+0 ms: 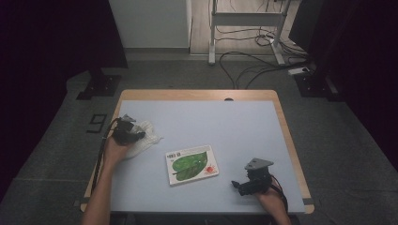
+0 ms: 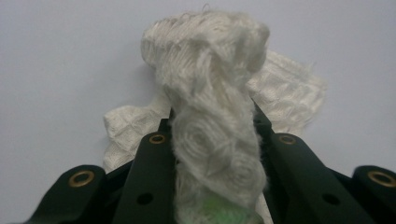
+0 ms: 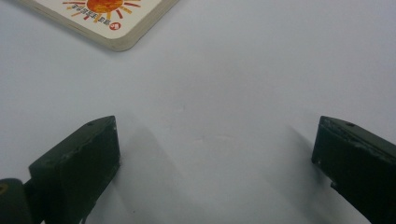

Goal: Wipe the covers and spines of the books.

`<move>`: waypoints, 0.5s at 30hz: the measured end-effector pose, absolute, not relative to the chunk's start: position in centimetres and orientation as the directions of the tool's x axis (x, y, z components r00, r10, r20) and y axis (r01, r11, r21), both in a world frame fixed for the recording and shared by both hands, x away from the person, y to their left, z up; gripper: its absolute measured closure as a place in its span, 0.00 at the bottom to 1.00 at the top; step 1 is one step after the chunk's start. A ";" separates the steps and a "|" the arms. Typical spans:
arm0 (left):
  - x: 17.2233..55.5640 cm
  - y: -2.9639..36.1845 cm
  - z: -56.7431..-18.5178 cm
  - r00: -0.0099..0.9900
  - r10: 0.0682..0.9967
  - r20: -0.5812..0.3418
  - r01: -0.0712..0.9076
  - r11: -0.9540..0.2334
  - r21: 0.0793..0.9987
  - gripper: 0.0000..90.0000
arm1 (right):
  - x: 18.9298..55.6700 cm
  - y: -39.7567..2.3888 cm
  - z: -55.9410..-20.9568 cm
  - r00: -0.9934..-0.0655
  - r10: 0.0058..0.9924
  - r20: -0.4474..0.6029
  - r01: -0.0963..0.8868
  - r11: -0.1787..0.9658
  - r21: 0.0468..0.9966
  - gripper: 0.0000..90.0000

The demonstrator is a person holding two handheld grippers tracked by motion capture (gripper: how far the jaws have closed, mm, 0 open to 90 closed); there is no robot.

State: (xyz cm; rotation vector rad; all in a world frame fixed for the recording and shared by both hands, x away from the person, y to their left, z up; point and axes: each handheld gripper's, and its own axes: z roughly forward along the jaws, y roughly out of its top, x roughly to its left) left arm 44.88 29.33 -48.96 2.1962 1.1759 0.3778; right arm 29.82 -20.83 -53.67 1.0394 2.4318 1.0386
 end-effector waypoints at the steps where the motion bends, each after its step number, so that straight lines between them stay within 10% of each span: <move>1: 44.8 29.4 -48.8 0.568 0.823 -0.036 0.648 -0.420 0.635 0.80 | 29.8 -20.8 -53.7 -0.694 0.720 0.008 0.504 0.477 0.720 0.00; 15: 42.1 29.5 -44.8 0.603 0.796 -0.044 0.589 -0.408 0.698 0.80 | 29.8 -20.8 -53.7 -0.693 0.721 0.008 0.504 0.477 0.720 0.00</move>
